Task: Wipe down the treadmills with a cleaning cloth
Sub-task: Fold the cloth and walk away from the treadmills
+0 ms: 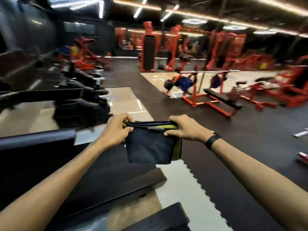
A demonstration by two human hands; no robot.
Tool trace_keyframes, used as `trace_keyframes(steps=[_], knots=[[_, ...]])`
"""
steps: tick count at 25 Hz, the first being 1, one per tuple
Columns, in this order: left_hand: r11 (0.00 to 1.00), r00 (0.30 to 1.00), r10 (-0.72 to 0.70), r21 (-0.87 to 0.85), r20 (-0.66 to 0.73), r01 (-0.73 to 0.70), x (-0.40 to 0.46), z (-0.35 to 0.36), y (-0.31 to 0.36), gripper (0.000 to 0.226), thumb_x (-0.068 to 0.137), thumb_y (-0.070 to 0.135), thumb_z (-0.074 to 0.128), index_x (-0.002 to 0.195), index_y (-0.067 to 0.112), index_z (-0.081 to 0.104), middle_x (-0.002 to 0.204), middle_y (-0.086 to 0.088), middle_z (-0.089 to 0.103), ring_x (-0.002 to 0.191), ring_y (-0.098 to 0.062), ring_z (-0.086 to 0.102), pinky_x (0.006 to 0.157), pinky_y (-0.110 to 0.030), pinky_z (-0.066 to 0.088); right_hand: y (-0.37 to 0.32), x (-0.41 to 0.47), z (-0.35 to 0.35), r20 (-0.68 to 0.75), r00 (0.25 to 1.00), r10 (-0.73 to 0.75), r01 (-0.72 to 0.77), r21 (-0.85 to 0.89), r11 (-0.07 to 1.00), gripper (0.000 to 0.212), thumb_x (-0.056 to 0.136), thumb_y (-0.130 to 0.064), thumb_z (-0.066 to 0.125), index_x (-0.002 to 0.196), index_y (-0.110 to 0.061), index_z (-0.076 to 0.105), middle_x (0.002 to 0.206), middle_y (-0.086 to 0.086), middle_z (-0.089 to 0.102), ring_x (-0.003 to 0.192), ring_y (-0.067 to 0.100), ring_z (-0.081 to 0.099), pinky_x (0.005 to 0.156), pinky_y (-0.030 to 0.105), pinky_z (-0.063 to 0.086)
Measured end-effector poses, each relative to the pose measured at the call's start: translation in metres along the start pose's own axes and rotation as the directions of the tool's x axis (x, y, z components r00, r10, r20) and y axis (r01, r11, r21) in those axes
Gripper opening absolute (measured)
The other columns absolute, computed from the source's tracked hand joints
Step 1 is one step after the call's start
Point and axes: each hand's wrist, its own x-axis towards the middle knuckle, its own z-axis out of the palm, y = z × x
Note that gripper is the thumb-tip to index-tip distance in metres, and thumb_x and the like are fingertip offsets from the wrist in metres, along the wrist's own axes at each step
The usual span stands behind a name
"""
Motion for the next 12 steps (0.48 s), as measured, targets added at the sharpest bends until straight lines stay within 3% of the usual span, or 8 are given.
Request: trace_keyframes(steps=[2, 4, 8, 12], knots=[[0.994, 0.988, 0.109, -0.031, 0.109, -0.106, 0.032, 0.073, 0.043, 0.036, 0.082, -0.006, 0.070, 0.081, 0.028, 0.059, 0.073, 0.007, 0.062, 0.055, 0.003, 0.054, 0.058, -0.015, 0.045, 0.069, -0.049, -0.027, -0.038, 0.992, 0.120, -0.120, -0.015, 0.993, 0.045, 0.086, -0.050, 0.073, 0.092, -0.009, 0.057, 0.085, 0.003, 0.062, 0.083, 0.026, 0.058, 0.070, 0.045, 0.047], [0.974, 0.954, 0.226, -0.039, 0.198, -0.223, 0.057, 0.138, 0.084, 0.029, 0.082, 0.001, 0.070, 0.083, 0.029, 0.059, 0.077, 0.008, 0.065, 0.066, -0.007, 0.060, 0.066, -0.034, 0.051, 0.131, -0.094, -0.049, -0.067, 0.973, 0.223, -0.224, -0.013, 0.974, 0.044, 0.086, -0.049, 0.074, 0.095, -0.009, 0.060, 0.089, 0.005, 0.064, 0.086, 0.026, 0.060, 0.073, 0.046, 0.049], [0.937, 0.891, 0.341, -0.025, 0.299, -0.350, 0.099, 0.237, 0.147, 0.021, 0.086, 0.017, 0.067, 0.091, 0.033, 0.054, 0.076, 0.015, 0.065, 0.073, -0.005, 0.061, 0.069, -0.038, 0.052, 0.225, -0.158, -0.080, -0.091, 0.923, 0.374, -0.376, -0.013, 0.926, 0.044, 0.086, -0.048, 0.075, 0.095, -0.008, 0.060, 0.088, 0.005, 0.066, 0.084, 0.025, 0.061, 0.074, 0.046, 0.051], [0.918, 0.830, 0.383, -0.063, 0.406, -0.393, 0.144, 0.317, 0.182, 0.017, 0.089, 0.016, 0.065, 0.093, 0.030, 0.056, 0.081, 0.014, 0.065, 0.077, -0.015, 0.063, 0.076, -0.046, 0.054, 0.303, -0.191, -0.085, -0.119, 0.876, 0.467, -0.470, 0.004, 0.883, 0.045, 0.085, -0.051, 0.074, 0.093, -0.010, 0.059, 0.086, 0.003, 0.064, 0.082, 0.023, 0.059, 0.070, 0.043, 0.048]])
